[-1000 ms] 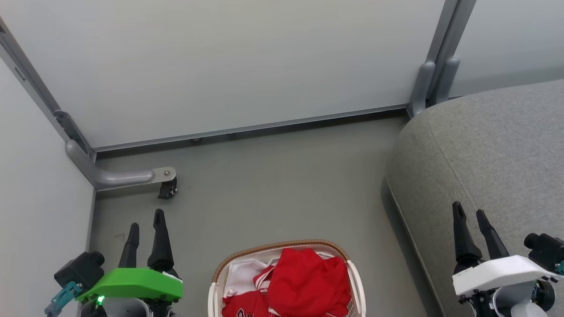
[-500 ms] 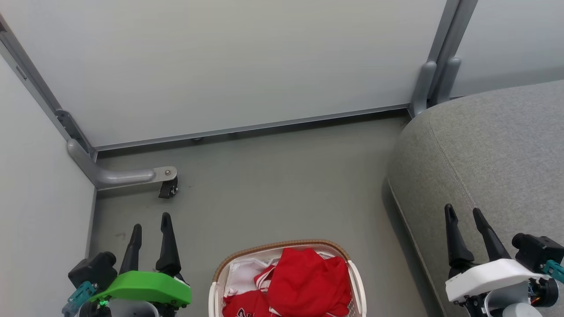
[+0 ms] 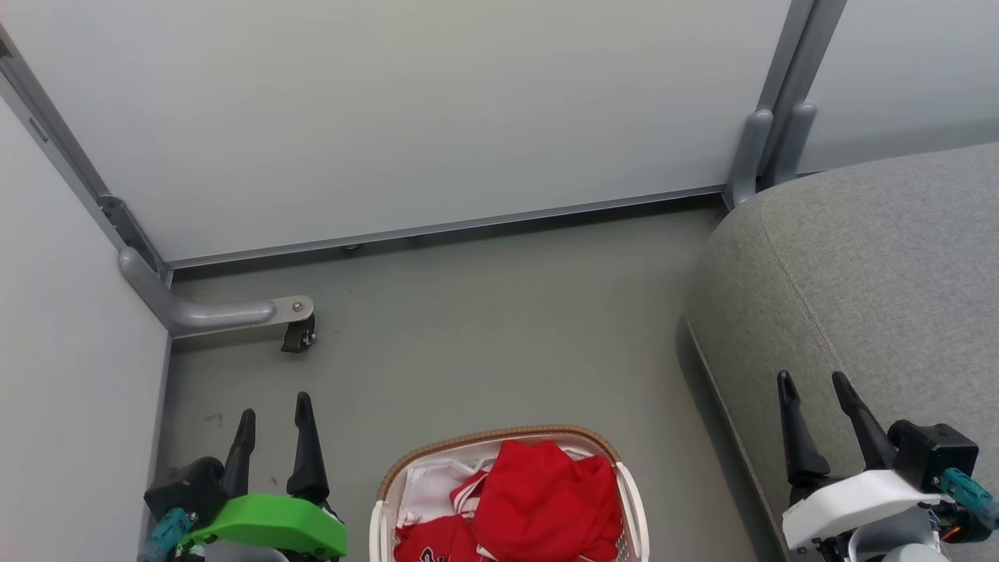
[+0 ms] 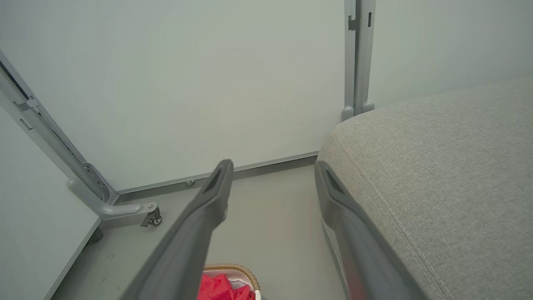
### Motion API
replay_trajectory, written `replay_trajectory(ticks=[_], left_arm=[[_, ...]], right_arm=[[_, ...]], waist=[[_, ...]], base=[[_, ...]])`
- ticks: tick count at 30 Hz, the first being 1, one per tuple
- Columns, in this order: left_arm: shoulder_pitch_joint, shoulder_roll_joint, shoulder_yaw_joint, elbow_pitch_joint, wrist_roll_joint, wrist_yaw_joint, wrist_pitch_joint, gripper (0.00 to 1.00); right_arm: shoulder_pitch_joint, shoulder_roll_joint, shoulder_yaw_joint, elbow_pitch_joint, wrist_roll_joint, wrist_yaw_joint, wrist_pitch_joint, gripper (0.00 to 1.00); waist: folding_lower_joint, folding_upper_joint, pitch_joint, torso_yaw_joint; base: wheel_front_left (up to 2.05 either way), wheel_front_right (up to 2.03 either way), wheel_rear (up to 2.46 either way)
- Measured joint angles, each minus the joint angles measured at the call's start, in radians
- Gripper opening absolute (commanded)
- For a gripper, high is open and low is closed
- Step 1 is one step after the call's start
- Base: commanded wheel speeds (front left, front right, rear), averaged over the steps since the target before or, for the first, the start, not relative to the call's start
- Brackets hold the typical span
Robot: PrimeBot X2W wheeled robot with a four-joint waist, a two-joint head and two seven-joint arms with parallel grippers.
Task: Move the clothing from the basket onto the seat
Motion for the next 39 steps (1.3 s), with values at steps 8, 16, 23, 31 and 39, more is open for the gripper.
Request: replay_trajectory(ticks=[8,16,23,31,39], left_arm=[[0.003,0.001,-0.011,0.021,0.054,0.003,-0.018,1.00],[0.007,0.001,-0.017,0.032,0.101,0.004,-0.033,1.00],[0.012,0.002,-0.021,0.042,0.133,0.007,-0.046,1.00],[0.012,0.002,-0.033,0.056,0.178,0.010,-0.059,1.00],[0.012,0.002,-0.041,0.068,0.185,0.013,-0.064,1.00]], right_arm=[[0.009,-0.001,0.001,0.005,-0.071,0.000,-0.015,1.00],[0.012,-0.002,0.002,0.006,-0.136,0.000,-0.031,1.00],[0.014,-0.002,0.005,0.006,-0.188,0.000,-0.045,1.00],[0.020,-0.003,0.007,0.006,-0.243,0.000,-0.059,1.00],[0.020,-0.003,0.011,0.006,-0.259,0.000,-0.062,1.00]], waist=[[0.0000,0.0000,-0.004,0.001],[0.0000,0.0000,-0.006,0.003],[0.0000,0.0000,-0.006,0.004],[0.0000,0.0000,-0.005,0.004],[0.0000,0.0000,-0.002,0.004]], base=[[0.00,0.00,0.00],[0.00,0.00,0.00],[0.00,0.00,0.00],[0.00,0.00,0.00],[0.00,0.00,0.00]])
